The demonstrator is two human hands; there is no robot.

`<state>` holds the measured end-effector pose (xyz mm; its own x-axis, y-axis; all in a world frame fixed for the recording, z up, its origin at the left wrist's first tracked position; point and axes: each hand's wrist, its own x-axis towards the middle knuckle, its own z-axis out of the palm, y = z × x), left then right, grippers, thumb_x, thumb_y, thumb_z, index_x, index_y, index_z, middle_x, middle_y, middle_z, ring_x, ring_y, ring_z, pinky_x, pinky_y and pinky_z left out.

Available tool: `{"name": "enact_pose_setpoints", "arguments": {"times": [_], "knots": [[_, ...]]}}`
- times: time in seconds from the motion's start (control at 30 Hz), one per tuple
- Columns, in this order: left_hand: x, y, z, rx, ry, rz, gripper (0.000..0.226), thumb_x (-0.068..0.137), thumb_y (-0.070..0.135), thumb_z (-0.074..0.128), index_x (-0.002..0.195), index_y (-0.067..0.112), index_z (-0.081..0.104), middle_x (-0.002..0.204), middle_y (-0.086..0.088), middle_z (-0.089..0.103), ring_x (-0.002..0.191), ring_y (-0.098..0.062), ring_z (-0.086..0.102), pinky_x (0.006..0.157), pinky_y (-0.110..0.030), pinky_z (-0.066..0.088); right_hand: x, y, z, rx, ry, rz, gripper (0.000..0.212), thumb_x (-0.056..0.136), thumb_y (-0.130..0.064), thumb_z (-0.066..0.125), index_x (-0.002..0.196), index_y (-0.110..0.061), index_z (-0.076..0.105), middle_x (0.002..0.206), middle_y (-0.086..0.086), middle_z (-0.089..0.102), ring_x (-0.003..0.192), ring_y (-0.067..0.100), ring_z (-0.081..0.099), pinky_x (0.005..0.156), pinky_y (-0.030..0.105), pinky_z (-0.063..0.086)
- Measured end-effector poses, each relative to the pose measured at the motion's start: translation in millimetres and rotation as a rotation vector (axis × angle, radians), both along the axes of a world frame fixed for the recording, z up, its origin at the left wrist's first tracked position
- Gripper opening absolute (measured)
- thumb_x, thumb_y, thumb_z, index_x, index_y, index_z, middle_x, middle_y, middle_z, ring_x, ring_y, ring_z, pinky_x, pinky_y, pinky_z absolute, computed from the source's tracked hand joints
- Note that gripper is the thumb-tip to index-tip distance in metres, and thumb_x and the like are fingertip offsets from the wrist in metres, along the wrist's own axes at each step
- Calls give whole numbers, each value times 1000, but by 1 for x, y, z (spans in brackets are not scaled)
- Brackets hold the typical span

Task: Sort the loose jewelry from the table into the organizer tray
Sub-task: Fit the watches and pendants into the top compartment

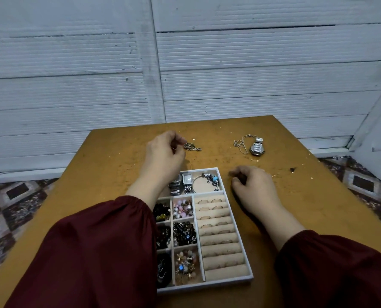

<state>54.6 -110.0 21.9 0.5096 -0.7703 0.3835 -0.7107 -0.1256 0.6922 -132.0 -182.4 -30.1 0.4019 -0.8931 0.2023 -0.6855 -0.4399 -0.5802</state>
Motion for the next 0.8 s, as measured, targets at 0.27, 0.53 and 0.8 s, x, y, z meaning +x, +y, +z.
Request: {"name": "enact_pose_setpoints", "arguments": {"times": [0.27, 0.53, 0.8], "knots": [[-17, -47, 16, 57, -108, -136, 16, 85, 7, 55, 92, 16, 67, 79, 6, 62, 76, -13, 59, 68, -18, 40, -3, -38, 15, 73, -44, -38, 20, 87, -15, 58, 103, -20, 70, 99, 1, 70, 86, 15, 58, 70, 18, 35], [-25, -100, 14, 249, -224, -261, 18, 83, 5, 56, 90, 18, 67, 82, 2, 64, 79, -17, 60, 73, -28, 48, -25, -92, 18, 51, -77, -253, 20, 82, -10, 53, 93, -21, 67, 88, 7, 70, 89, 29, 62, 68, 28, 42], [-29, -136, 2, 380, -314, -336, 15, 84, 6, 63, 93, 16, 70, 94, -3, 65, 90, -20, 59, 80, -30, 48, -28, -120, 11, -10, 104, -123, 48, 73, -36, 75, 115, -20, 61, 112, 7, 56, 111, 28, 49, 91, 30, 36]]}}
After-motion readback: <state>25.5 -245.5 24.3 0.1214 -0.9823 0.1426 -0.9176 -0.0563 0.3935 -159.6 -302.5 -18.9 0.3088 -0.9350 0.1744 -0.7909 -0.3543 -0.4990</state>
